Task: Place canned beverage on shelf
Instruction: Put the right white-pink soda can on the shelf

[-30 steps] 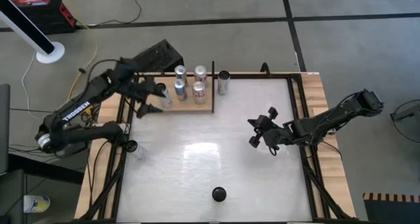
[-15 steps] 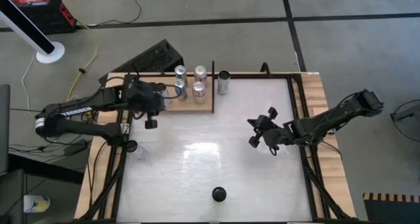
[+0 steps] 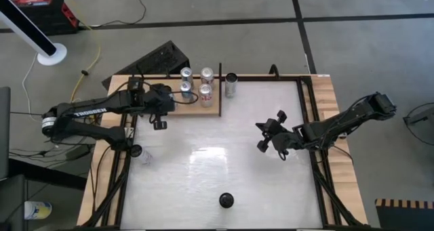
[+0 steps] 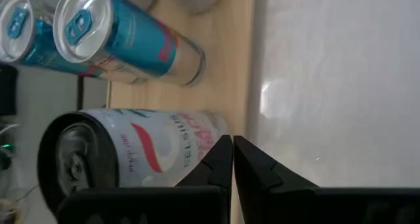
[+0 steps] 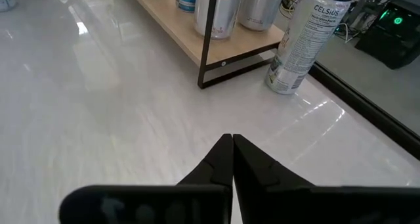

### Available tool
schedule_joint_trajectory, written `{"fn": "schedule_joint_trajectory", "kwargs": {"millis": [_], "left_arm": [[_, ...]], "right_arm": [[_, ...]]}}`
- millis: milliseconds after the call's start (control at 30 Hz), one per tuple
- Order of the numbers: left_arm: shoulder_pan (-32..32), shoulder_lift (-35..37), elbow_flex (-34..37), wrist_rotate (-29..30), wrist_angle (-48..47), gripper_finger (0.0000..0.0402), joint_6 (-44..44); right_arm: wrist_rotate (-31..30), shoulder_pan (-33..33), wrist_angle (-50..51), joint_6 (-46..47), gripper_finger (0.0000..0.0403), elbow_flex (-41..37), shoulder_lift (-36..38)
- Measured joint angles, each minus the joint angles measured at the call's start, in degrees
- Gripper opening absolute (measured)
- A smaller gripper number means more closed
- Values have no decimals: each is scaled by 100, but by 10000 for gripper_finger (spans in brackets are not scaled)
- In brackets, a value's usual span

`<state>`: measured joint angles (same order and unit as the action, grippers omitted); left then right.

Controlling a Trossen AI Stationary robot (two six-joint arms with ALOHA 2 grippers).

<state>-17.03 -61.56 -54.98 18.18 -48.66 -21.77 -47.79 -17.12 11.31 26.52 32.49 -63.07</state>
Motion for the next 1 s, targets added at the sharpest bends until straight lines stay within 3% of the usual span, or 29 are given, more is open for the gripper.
{"fn": "schedule_joint_trajectory", "kwargs": {"millis": [800, 1000], "left_arm": [[-1307, -44, 0, -156, 227, 0, -329], [-1645, -44, 0, -427, 286, 0, -455]], "right_arm": [[26, 2, 17, 2, 31, 0, 0], [118, 2, 17, 0, 28, 0, 0]]}}
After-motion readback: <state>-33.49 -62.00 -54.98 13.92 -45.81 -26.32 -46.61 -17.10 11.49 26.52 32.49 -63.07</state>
